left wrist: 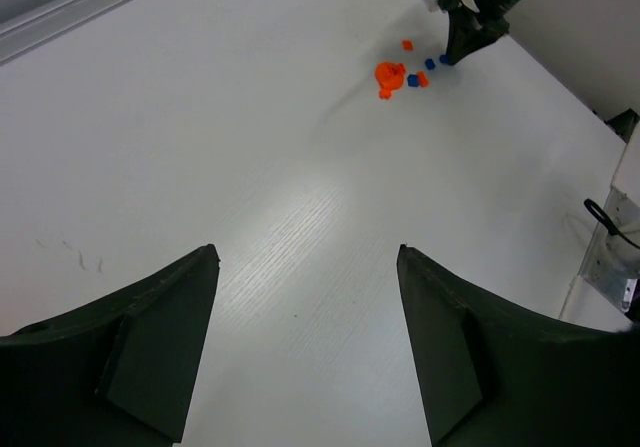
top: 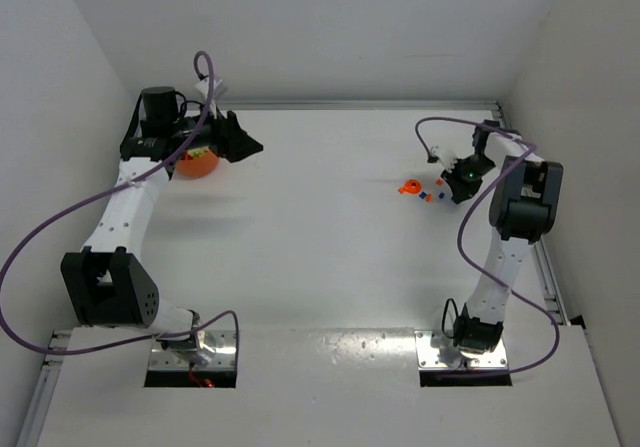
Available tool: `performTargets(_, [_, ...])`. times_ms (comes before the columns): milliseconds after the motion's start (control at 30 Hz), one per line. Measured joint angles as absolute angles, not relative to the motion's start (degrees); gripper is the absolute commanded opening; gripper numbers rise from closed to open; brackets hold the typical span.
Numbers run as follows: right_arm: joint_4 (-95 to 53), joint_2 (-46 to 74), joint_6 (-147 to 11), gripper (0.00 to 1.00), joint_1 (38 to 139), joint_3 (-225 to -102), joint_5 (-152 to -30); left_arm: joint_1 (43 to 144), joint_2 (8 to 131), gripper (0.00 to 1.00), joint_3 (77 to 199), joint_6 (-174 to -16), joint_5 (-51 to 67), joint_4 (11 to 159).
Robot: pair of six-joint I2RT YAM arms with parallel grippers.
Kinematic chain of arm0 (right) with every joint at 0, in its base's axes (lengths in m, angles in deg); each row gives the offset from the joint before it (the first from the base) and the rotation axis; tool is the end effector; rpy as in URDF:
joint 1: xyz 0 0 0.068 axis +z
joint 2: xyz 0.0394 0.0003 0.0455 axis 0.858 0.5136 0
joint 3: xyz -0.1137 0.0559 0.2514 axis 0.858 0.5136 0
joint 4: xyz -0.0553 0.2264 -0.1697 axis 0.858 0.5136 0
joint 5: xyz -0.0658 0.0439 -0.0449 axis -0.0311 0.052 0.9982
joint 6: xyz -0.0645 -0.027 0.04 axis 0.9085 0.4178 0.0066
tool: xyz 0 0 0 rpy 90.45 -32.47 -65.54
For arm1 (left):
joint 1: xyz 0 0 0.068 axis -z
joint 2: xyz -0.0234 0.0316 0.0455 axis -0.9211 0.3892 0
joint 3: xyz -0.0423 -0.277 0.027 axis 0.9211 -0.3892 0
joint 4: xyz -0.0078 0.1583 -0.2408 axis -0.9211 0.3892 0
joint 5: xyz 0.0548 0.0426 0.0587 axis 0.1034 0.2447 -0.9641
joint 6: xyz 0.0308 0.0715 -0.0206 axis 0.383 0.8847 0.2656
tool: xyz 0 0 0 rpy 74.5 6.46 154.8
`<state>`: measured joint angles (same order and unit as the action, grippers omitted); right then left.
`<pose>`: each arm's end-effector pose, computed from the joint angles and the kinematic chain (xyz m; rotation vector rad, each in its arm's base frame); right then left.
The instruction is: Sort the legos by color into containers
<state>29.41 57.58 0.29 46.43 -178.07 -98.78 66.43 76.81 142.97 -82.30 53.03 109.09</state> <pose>0.4387 -0.0801 0.0914 -1.2122 2.6474 0.2365 0.3652 -0.0518 0.3640 0.5759 1.8714 -0.9290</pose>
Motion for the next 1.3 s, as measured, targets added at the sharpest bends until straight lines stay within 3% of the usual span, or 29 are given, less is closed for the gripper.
performTargets(267, [30.28,56.88,-0.62,0.03,46.47,-176.91,-100.51,66.43,76.66,0.78,142.19,-84.82,50.93,107.58])
performTargets(333, [31.27,56.86,-1.1,0.03,46.47,-177.04,-101.56,66.43,76.44,0.82,141.92,-84.95,50.84,107.23])
performTargets(400, [33.08,56.57,-1.54,0.03,46.47,-177.48,-103.37,66.43,76.01,0.98,141.16,-85.38,50.73,106.53])
performTargets(433, [34.18,56.18,-1.87,0.02,46.56,-177.78,-104.57,66.34,75.53,1.0,140.26,-86.39,50.82,105.68])
performTargets(633, [43.95,50.72,-3.64,0.01,47.72,-184.19,-115.7,64.55,73.62,1.0,131.37,-95.85,57.82,97.31])
performTargets(867, [52.23,43.77,-6.15,0.0,54.27,-185.76,-131.52,67.87,72.53,1.0,127.67,-94.0,66.6,94.75])
performTargets(1100, [55.16,41.78,-11.55,0.0,64.7,-182.66,-141.99,76.85,67.98,0.91,127.45,-84.93,64.77,97.02])
performTargets(1300, [55.6,41.73,-17.78,0.0,70.38,-182.63,-149.64,86.25,67.81,0.74,129.2,-65.84,59.32,108.48])
